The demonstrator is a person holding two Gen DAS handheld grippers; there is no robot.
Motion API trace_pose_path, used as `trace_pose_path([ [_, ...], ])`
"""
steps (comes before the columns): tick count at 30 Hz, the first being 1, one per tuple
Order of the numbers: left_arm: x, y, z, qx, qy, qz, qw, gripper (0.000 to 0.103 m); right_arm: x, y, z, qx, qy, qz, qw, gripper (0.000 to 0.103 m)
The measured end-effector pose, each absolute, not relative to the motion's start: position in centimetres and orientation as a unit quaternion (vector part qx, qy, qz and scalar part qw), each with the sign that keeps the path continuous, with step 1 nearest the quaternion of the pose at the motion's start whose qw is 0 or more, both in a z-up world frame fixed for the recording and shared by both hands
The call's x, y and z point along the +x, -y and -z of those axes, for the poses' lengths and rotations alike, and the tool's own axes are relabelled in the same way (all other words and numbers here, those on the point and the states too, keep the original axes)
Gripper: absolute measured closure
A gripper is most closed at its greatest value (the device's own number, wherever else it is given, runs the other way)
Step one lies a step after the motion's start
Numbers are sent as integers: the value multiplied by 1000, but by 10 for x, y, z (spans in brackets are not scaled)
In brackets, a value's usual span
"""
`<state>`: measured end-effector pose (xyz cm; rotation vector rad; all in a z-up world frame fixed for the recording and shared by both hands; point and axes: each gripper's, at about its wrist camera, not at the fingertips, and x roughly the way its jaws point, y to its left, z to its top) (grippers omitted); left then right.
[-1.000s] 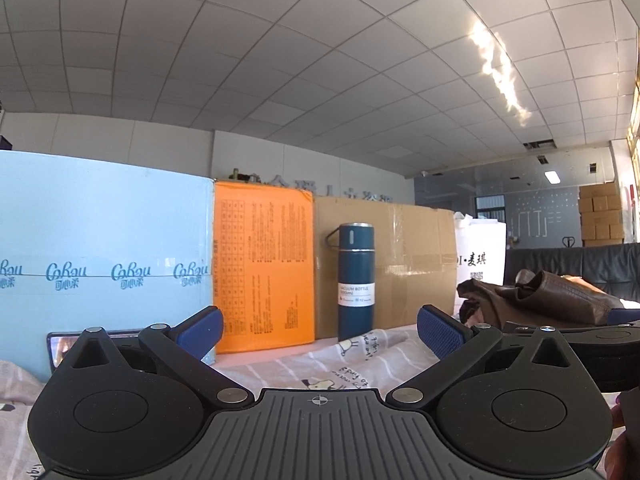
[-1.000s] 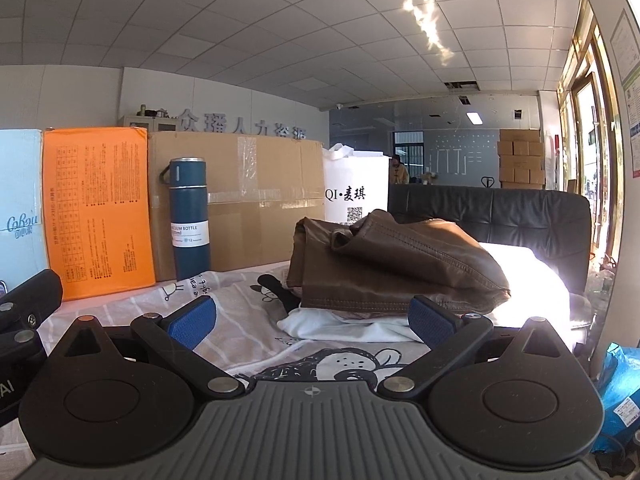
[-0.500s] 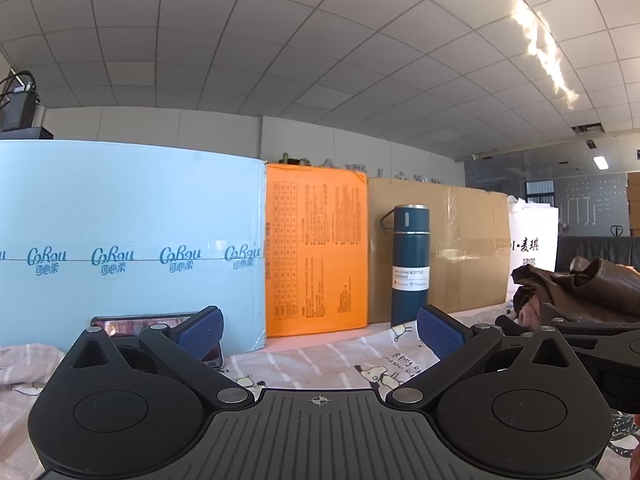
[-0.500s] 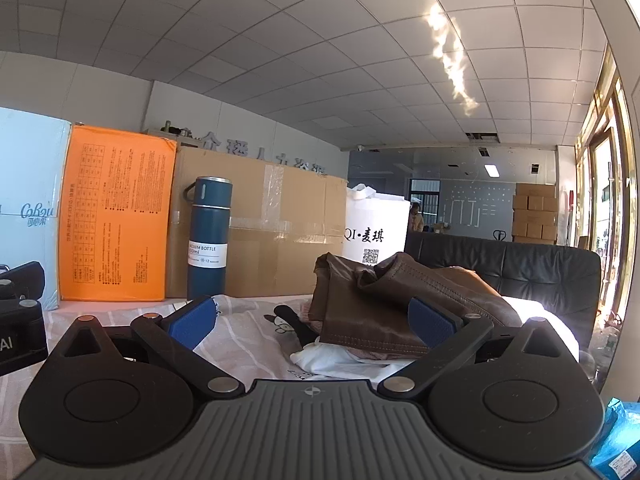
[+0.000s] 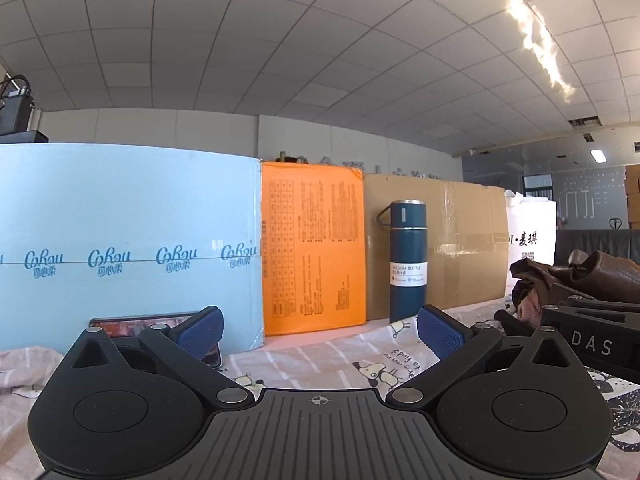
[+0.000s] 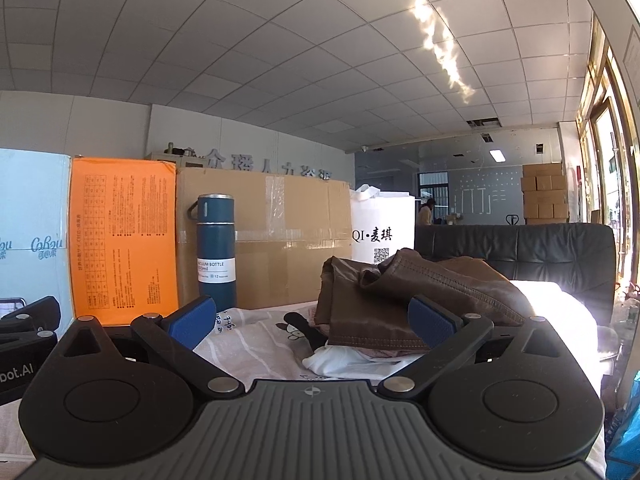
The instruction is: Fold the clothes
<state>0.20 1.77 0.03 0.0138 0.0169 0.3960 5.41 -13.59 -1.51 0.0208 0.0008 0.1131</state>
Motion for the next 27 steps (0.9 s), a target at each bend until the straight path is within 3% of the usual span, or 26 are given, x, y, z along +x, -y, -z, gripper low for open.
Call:
trace_pose_path([
  [27,3,-17,-1,9,-7,-189,982,0,54,138,16,20,-14,-77,997,0],
])
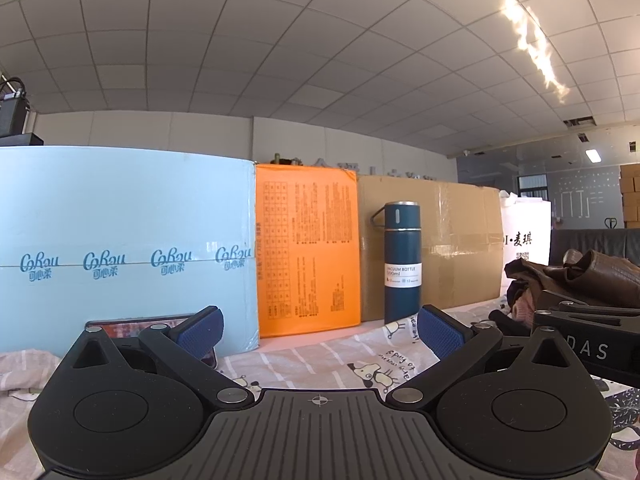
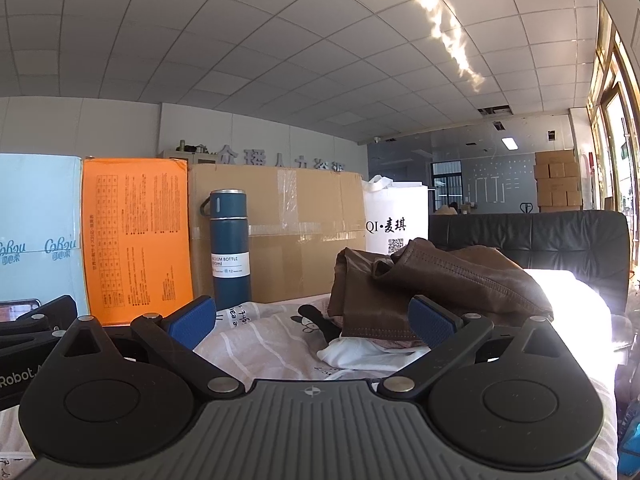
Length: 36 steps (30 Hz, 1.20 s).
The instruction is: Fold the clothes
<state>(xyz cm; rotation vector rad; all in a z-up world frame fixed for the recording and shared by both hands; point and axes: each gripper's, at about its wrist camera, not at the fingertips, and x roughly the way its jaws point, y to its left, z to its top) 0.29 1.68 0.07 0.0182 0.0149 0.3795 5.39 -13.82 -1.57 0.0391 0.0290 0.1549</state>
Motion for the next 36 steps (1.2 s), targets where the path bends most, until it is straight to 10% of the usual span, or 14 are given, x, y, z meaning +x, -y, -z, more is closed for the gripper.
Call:
trace_pose_path([
  [36,-19,-14,-6,6,53,-209,977,0,50,144,16,43,-1,-96,994,0],
])
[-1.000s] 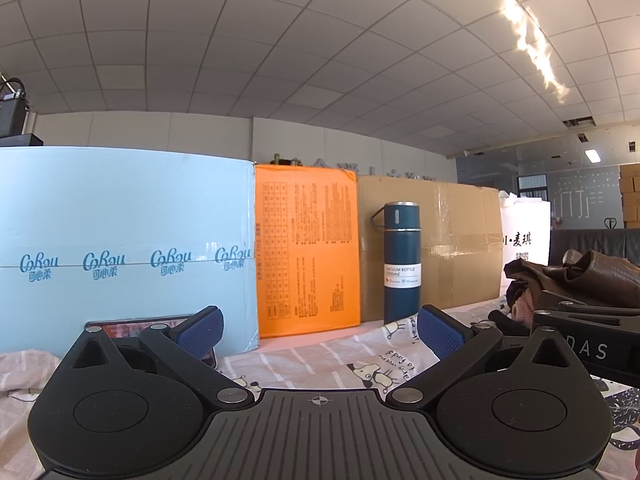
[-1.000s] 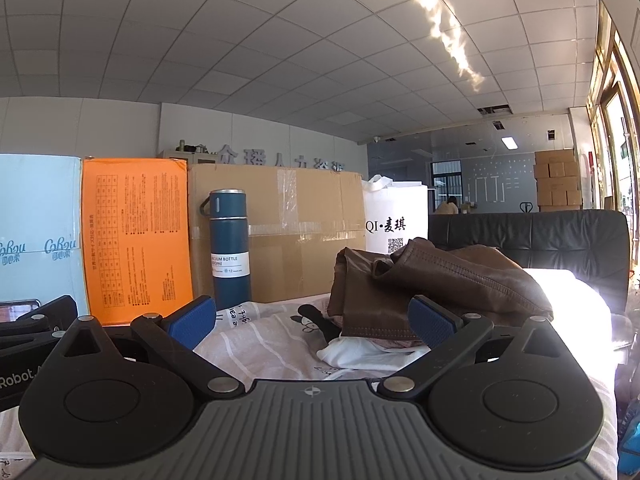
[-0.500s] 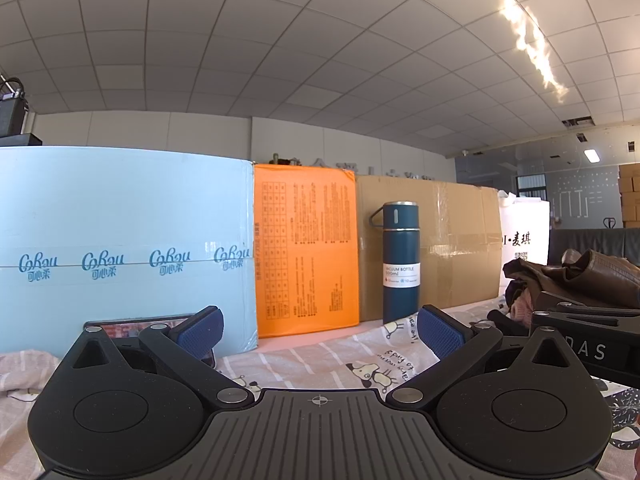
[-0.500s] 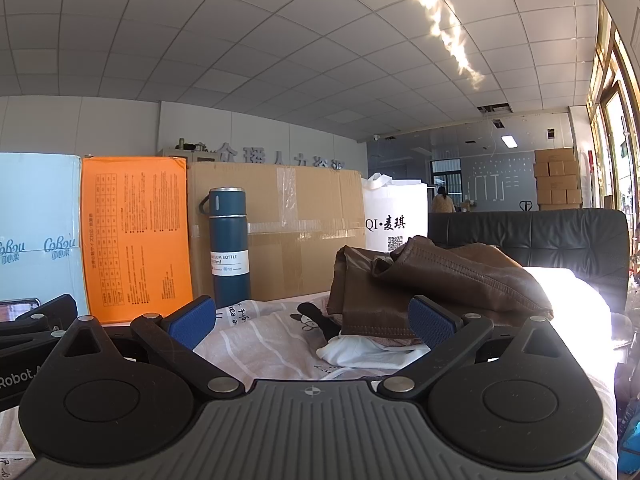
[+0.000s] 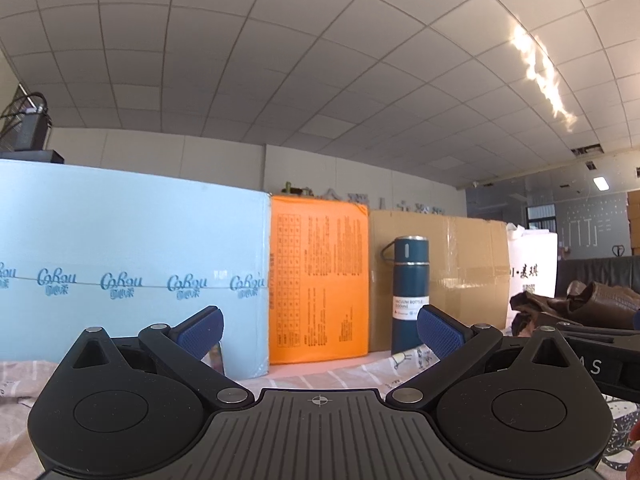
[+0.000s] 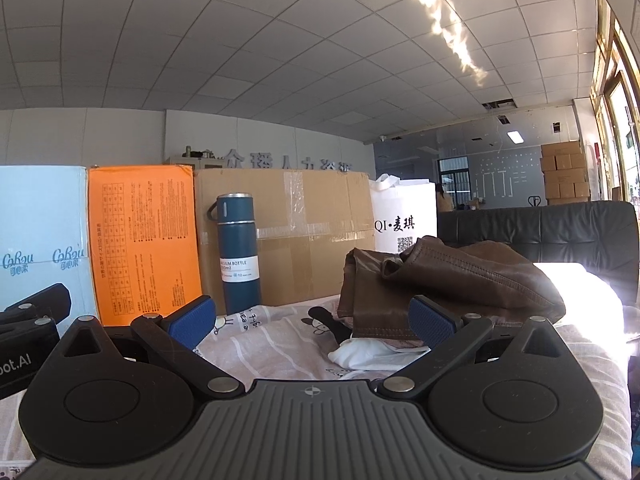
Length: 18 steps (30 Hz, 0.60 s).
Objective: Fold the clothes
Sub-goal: 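Turn both tools toward the cream knit sweater by the blue boards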
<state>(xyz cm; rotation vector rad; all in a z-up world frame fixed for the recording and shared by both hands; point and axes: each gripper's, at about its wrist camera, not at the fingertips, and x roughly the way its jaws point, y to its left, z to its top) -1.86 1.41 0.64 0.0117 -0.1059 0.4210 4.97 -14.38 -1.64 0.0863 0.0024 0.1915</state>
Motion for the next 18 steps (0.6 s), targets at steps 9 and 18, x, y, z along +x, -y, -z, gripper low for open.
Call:
trace_pose_path([
  [9,-105,-33,-29,38,110,-255,960,0,36,159,15,103,34,-115,987,0],
  [18,-204,-76,-50,71,143,-342,926,0,-13,146,-10,207,-13,-235,950,0],
])
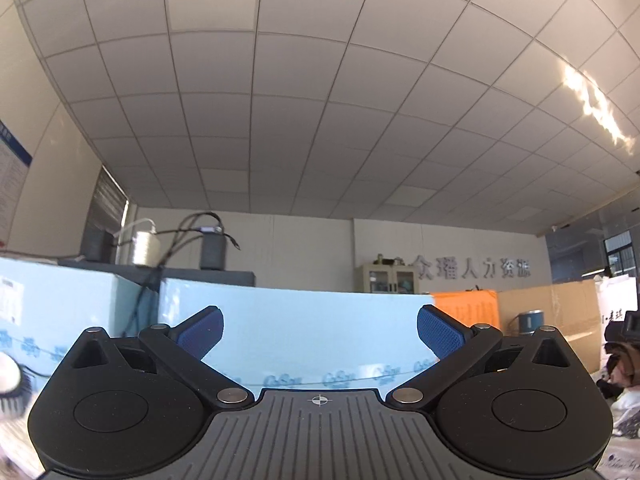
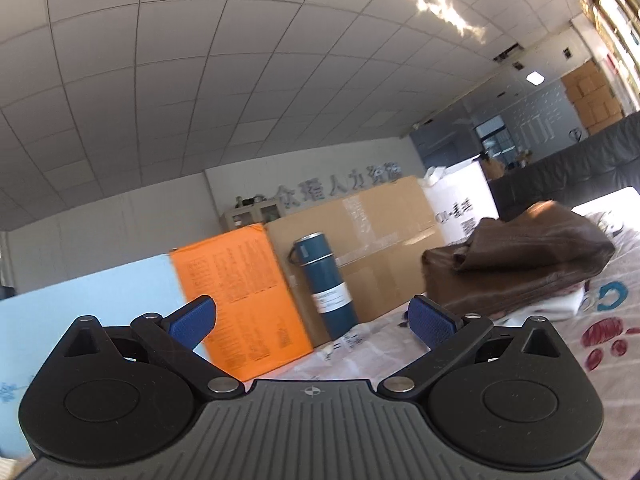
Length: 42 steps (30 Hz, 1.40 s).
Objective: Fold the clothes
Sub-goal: 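Turn both tools toward the cream knit sweater by the blue boards, then close the left gripper on the sweater edge while the right gripper grasps nearby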
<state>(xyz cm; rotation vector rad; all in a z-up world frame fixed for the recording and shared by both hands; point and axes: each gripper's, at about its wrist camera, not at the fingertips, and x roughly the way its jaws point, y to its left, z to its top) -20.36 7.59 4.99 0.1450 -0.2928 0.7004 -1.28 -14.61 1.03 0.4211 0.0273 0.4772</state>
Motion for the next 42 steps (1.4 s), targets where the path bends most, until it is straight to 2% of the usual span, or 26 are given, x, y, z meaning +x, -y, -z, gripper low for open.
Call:
trace_pose_path([
  [8,-296,-131,-68,139,134,-461,866,0,-59,57,-40,178,-66,-426,885,0],
  [14,-356,-194,-88,46,151,-558,815,0,-89,-18,-57,147,-110,-518,835,0],
  [20,-331,-250,-72,-93,124,-538,828,1,-96,-100,-46,141,-214,-549,796,0],
  [23,-318,-261,-49,-95,80,-523,843,2,-94,-130,-30,133,-264,-554,778,0],
  [27,-313,-275,-29,-96,23,-511,854,3,-94,-162,-12,97,-269,-564,775,0],
  [30,-311,-288,-18,-115,-6,-506,855,3,-89,-193,2,87,-308,-559,765,0],
  [34,-305,-293,-14,-120,-23,-496,860,4,-88,-220,27,94,-368,-554,740,0],
  [37,-291,-297,-13,-114,-34,-475,872,5,-93,-228,33,75,-373,-560,735,0],
  [38,-287,-299,-12,-115,-37,-465,877,6,-94,-228,33,73,-371,-560,738,0],
  [40,-281,-304,-10,-126,-42,-441,887,17,-98,-227,32,72,-368,-559,739,2],
  [42,-276,-303,-7,-111,-60,-433,893,42,-100,-225,32,74,-366,-560,740,5],
])
